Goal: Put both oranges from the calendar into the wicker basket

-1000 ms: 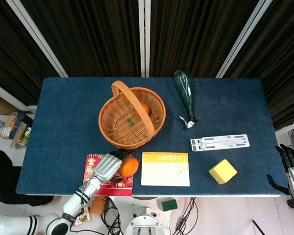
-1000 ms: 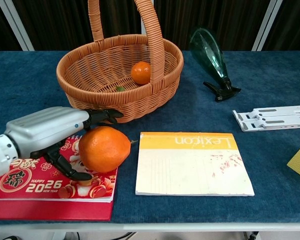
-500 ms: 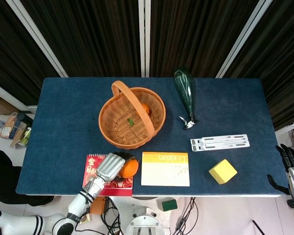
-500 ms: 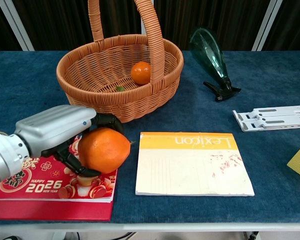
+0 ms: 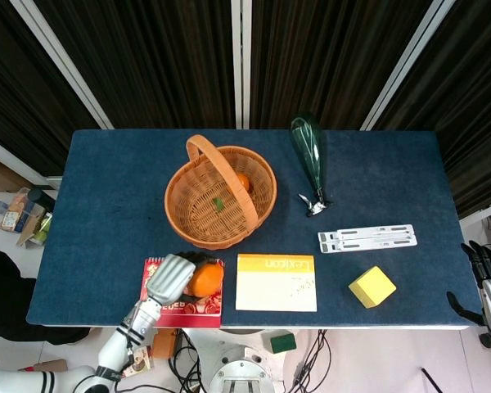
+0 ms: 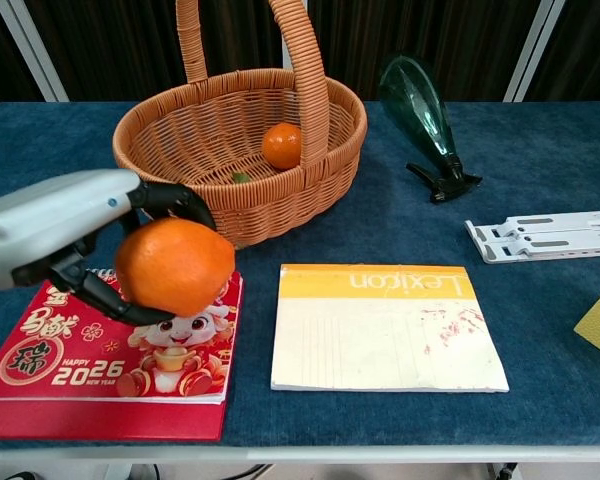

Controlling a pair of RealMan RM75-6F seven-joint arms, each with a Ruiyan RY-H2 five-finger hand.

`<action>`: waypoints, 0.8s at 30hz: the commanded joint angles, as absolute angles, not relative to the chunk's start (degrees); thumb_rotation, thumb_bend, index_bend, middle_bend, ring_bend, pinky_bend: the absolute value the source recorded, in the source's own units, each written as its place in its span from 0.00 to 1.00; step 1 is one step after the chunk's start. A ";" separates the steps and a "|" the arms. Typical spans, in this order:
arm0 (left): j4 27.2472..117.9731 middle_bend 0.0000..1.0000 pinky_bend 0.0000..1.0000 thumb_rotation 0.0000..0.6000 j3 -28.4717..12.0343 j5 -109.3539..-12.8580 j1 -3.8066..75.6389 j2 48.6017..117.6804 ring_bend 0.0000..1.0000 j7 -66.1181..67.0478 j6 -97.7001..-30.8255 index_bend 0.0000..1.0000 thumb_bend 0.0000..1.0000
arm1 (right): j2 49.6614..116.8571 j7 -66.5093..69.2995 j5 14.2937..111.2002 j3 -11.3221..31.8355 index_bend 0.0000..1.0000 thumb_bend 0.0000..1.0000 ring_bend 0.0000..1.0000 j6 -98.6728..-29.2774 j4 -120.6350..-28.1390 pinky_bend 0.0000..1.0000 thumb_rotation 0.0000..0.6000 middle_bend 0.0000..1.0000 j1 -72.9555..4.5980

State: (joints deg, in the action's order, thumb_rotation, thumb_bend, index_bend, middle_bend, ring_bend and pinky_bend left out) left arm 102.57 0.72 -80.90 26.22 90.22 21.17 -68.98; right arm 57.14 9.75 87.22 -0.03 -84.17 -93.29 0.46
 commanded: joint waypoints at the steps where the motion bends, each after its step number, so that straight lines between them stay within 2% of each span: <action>1: 108.03 0.43 0.52 1.00 0.08 -81.58 24.51 84.64 0.37 21.87 -72.36 0.40 0.25 | 57.25 9.39 87.27 -0.11 0.00 0.33 0.00 -83.87 -93.34 0.00 1.00 0.00 0.33; 6: 113.18 0.44 0.54 1.00 -3.97 -80.08 25.00 79.58 0.38 24.44 -74.05 0.41 0.26 | 57.36 8.75 87.16 -0.08 0.00 0.33 0.00 -83.92 -93.75 0.00 1.00 0.00 0.34; 11: 112.23 0.45 0.54 1.00 -10.43 -73.54 28.58 77.99 0.39 20.62 -70.04 0.42 0.26 | 57.47 8.53 86.92 0.00 0.00 0.33 0.00 -83.89 -93.75 0.00 1.00 0.00 0.36; 15: 106.55 0.45 0.54 1.00 -14.65 -67.08 32.58 80.69 0.39 18.87 -65.71 0.42 0.26 | 57.42 8.54 86.83 0.02 0.00 0.33 0.00 -83.70 -93.76 0.00 1.00 0.00 0.27; 24: 89.53 0.44 0.53 1.00 -17.87 -58.17 41.11 91.95 0.39 19.47 -58.72 0.43 0.26 | 57.13 9.58 85.92 0.36 0.00 0.33 0.00 -83.12 -93.36 0.00 1.00 0.00 0.09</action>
